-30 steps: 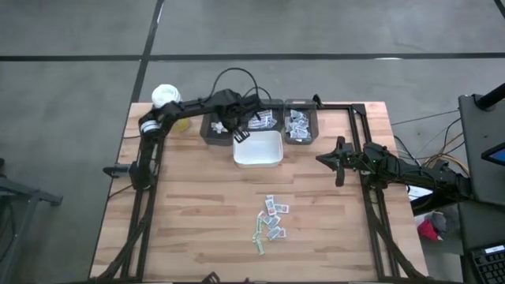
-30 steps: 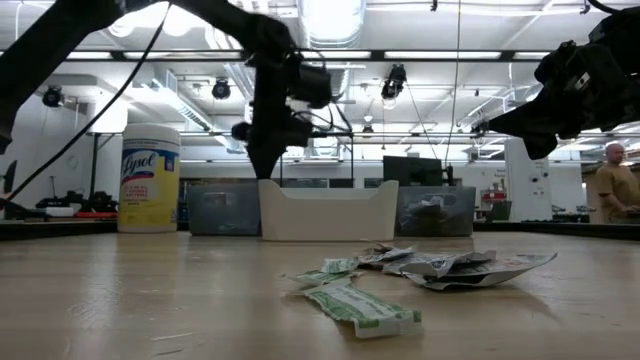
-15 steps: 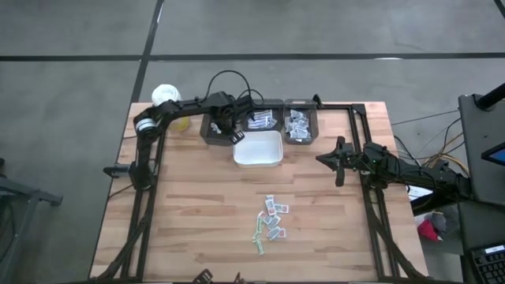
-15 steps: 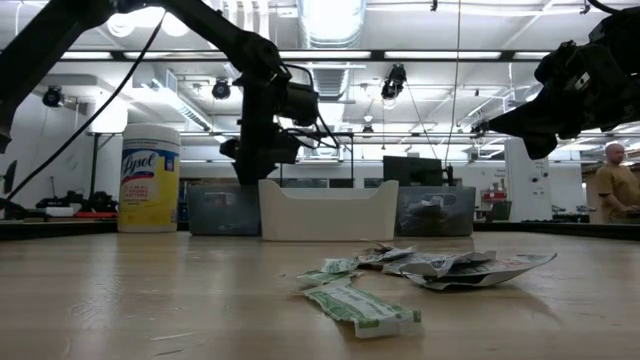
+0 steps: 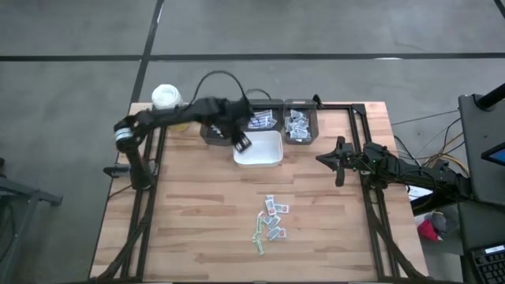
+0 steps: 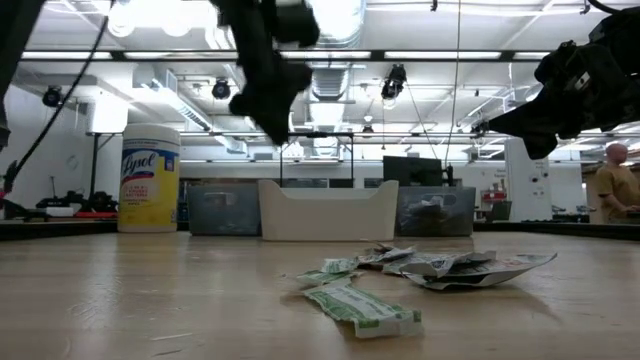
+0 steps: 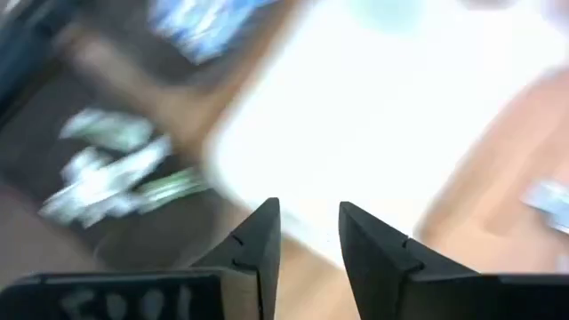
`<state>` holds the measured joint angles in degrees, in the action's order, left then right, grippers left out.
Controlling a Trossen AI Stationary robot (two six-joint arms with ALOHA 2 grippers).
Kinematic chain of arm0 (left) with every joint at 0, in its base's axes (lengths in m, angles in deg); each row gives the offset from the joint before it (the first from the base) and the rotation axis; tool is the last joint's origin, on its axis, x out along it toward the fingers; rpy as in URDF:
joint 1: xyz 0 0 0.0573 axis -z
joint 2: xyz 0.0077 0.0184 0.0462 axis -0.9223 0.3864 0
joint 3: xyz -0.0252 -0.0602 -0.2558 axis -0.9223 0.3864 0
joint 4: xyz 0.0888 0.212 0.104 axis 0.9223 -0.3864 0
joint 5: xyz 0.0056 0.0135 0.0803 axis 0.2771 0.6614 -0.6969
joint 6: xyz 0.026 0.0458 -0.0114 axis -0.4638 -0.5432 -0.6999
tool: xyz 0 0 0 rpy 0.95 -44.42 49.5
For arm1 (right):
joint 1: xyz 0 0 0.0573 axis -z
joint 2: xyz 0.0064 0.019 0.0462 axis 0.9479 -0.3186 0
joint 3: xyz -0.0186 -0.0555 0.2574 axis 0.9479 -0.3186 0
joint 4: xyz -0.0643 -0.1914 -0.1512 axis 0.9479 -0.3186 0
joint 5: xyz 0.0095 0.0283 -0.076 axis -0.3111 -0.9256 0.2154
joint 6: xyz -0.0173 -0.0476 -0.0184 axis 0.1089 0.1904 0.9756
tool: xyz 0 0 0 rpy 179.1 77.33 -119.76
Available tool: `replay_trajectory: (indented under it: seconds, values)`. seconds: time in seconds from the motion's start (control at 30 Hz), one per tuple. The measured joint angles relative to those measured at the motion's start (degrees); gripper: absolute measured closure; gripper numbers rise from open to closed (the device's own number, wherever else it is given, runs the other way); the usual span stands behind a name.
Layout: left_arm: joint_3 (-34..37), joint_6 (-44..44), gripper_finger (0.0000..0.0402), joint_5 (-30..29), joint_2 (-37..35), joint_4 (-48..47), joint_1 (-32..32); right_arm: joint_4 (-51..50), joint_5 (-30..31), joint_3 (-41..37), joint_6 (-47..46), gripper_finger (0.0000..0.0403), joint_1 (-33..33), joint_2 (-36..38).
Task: Pick & Place First Aid Supplies
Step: Put the green bandage pack into the left black bin
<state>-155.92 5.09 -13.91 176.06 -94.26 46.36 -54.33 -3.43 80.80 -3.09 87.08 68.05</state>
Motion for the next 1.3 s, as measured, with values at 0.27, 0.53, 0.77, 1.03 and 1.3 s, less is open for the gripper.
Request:
replay_trajectory:
  seconds: [0.27, 0.53, 0.77, 1.03, 1.3]
  values:
    - [0.1, 7.0, 0.0293, -4.7, -3.1, 9.0, 23.0, 0.0, 0.0, 0.0, 0.1, 0.0394, 0.0, 0.0]
    - [0.1, 32.8, 0.0293, -14.3, 0.9, 12.3, 38.7, 0.0, 0.0, 0.0, 0.2, 0.0394, 0.0, 0.0]
    - [-0.2, 44.2, 0.0294, -13.3, 7.8, 18.4, 42.6, 0.0, 0.0, 0.0, 0.2, 0.0394, 0.0, 0.0]
    - [-3.8, 46.4, 0.0294, -6.8, 17.0, 18.7, 42.4, 0.0, 0.0, 0.0, 0.0, 0.0394, 0.0, 0.0]
    - [-4.9, 51.0, 0.0294, -4.5, 21.0, 18.2, 42.1, 0.0, -0.1, 0.0, 0.0, 0.0394, 0.0, 0.0]
